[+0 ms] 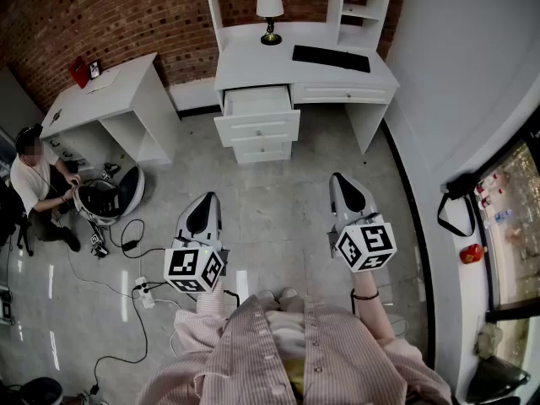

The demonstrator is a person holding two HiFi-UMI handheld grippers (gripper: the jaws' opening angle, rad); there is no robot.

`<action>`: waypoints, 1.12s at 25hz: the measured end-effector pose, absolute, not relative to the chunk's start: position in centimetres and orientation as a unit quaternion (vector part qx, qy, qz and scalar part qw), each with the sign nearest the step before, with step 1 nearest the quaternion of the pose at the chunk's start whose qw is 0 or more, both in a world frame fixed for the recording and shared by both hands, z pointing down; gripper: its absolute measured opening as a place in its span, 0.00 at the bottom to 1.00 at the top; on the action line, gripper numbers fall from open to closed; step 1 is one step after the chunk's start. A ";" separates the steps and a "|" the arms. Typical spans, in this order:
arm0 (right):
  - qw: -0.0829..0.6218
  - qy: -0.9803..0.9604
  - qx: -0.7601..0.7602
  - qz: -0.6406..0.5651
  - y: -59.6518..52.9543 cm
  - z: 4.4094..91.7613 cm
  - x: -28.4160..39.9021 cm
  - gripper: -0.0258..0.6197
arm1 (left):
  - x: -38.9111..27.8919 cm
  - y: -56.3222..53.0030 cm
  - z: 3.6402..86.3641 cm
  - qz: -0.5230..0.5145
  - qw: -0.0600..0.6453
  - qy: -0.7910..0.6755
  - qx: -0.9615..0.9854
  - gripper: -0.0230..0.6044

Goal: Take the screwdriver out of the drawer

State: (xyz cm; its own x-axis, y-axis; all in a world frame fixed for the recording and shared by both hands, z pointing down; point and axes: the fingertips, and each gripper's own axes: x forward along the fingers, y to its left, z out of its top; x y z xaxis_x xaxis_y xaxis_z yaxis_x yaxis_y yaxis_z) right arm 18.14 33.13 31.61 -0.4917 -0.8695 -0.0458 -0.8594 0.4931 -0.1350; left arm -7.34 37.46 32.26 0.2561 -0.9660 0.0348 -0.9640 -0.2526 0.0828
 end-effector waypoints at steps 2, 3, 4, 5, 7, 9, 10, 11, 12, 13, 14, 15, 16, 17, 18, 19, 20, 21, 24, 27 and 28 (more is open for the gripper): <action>0.060 0.864 -0.498 -0.049 33.3 31.6 18.5 0.05 | -7.1 37.5 32.3 -0.009 0.046 -0.610 0.791 0.03; 0.064 0.864 -0.496 -0.051 33.3 31.7 18.6 0.05 | -7.0 37.6 32.3 -0.008 0.047 -0.610 0.791 0.03; 0.067 0.865 -0.495 -0.053 33.3 31.7 18.8 0.05 | -6.8 37.6 32.4 -0.007 0.048 -0.610 0.791 0.03; 0.069 0.865 -0.494 -0.055 33.3 31.7 19.0 0.05 | -6.7 37.6 32.4 -0.007 0.050 -0.610 0.791 0.03; 0.071 0.864 -0.495 -0.057 33.3 31.7 19.2 0.05 | -6.4 37.6 32.5 -0.008 0.053 -0.609 0.791 0.03; 0.075 0.865 -0.493 -0.061 33.3 31.9 19.6 0.05 | -5.9 37.6 32.6 -0.012 0.053 -0.606 0.794 0.03; 0.077 0.865 -0.492 -0.063 33.2 32.0 19.8 0.05 | -5.5 37.5 32.6 -0.013 0.052 -0.604 0.795 0.03; 0.078 0.865 -0.492 -0.064 33.2 32.1 20.0 0.05 | -5.2 37.4 32.7 -0.012 0.051 -0.603 0.796 0.03; 0.078 0.865 -0.491 -0.065 33.1 32.2 20.2 0.05 | -4.9 37.3 32.7 -0.011 0.050 -0.603 0.796 0.03; 0.078 0.866 -0.489 -0.065 33.0 32.4 20.3 0.05 | -4.6 37.2 32.8 -0.011 0.050 -0.602 0.797 0.03; 0.077 0.868 -0.486 -0.066 33.0 32.5 20.4 0.05 | -4.3 37.1 33.0 -0.010 0.050 -0.601 0.797 0.03; 0.077 0.870 -0.482 -0.066 32.9 32.7 20.4 0.05 | -4.1 37.0 33.2 -0.010 0.051 -0.601 0.797 0.03; 0.076 0.872 -0.479 -0.066 32.8 32.8 20.4 0.05 | -3.9 37.0 33.4 -0.010 0.052 -0.601 0.797 0.03; 0.076 0.873 -0.477 -0.066 32.6 32.9 20.5 0.05 | -3.7 37.0 33.7 -0.010 0.055 -0.601 0.797 0.03; 0.076 0.874 -0.475 -0.067 32.5 33.0 20.6 0.05 | -3.4 37.1 33.9 -0.010 0.057 -0.601 0.797 0.03; 0.076 0.875 -0.473 -0.068 32.4 33.2 20.6 0.05 | -3.2 37.1 34.2 -0.009 0.060 -0.600 0.797 0.03; 0.077 0.877 -0.470 -0.069 32.4 33.3 20.6 0.05 | -2.9 37.2 34.4 -0.008 0.062 -0.600 0.797 0.03; 0.077 0.878 -0.468 -0.069 32.4 33.4 20.6 0.05 | -2.8 37.2 34.6 -0.008 0.064 -0.601 0.797 0.03; 0.075 0.881 -0.462 -0.069 32.1 33.8 20.3 0.05 | -2.9 36.9 34.7 -0.006 0.065 -0.604 0.795 0.03; 0.071 0.884 -0.456 -0.076 31.6 34.4 19.9 0.05 | -2.9 36.6 35.0 -0.005 0.069 -0.607 0.791 0.03; 0.070 0.885 -0.454 -0.079 31.4 34.6 19.8 0.06 | -2.9 36.4 35.1 -0.003 0.071 -0.608 0.790 0.03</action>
